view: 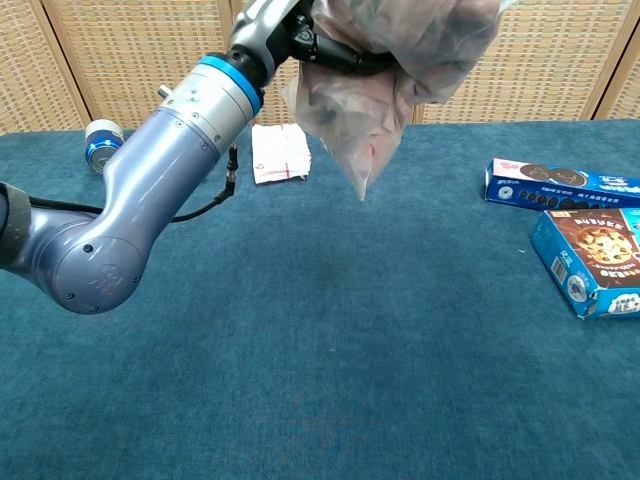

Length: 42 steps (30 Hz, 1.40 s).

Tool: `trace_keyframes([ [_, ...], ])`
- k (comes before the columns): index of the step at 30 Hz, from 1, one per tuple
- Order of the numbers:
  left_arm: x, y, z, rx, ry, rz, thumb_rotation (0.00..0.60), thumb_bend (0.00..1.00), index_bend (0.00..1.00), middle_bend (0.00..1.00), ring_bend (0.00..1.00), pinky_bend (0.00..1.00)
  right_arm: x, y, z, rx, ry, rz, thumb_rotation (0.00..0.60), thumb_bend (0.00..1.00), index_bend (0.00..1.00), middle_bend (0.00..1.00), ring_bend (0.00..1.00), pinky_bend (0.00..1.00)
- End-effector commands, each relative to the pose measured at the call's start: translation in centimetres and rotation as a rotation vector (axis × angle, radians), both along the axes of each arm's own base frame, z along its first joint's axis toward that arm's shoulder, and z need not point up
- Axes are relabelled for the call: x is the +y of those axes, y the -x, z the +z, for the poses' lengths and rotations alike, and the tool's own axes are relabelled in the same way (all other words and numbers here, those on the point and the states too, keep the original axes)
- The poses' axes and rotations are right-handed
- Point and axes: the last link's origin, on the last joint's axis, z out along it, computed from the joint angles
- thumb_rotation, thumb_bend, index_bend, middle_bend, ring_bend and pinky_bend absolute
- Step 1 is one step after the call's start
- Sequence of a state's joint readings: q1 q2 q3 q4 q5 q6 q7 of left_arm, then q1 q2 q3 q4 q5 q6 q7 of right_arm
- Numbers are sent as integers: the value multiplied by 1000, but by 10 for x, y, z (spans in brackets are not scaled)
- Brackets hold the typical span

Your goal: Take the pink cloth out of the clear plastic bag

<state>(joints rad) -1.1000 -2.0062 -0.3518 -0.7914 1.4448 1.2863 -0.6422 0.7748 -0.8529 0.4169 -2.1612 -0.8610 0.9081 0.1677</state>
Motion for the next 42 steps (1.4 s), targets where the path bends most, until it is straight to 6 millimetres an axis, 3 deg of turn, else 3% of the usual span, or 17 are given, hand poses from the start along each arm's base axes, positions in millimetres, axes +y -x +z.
trace_keyframes([
  [1, 0, 0, -1, 10, 1, -4, 600, 489, 555, 521, 490, 628, 0, -1, -1, 0, -5, -2, 600, 0, 264, 0, 0, 0],
  [24, -5, -9, -9, 36, -1, -24, 600, 490, 555, 521, 490, 628, -4, -8, -16, 55, -9, -1, 600, 0, 264, 0, 0, 0],
  [29, -5, -10, -10, 39, 3, -24, 600, 490, 555, 521, 490, 628, -4, -10, -20, 51, -20, 4, 600, 8, 345, 0, 0, 0],
  [35, -4, -9, -9, 36, 3, -18, 600, 490, 555, 521, 490, 628, -5, -11, -24, 46, -14, 13, 600, 275, 505, 0, 0, 0],
  [42, -5, -9, -9, 31, 7, -16, 600, 490, 555, 521, 490, 628, -5, -11, -25, 46, 11, 22, 600, 460, 546, 0, 0, 0],
])
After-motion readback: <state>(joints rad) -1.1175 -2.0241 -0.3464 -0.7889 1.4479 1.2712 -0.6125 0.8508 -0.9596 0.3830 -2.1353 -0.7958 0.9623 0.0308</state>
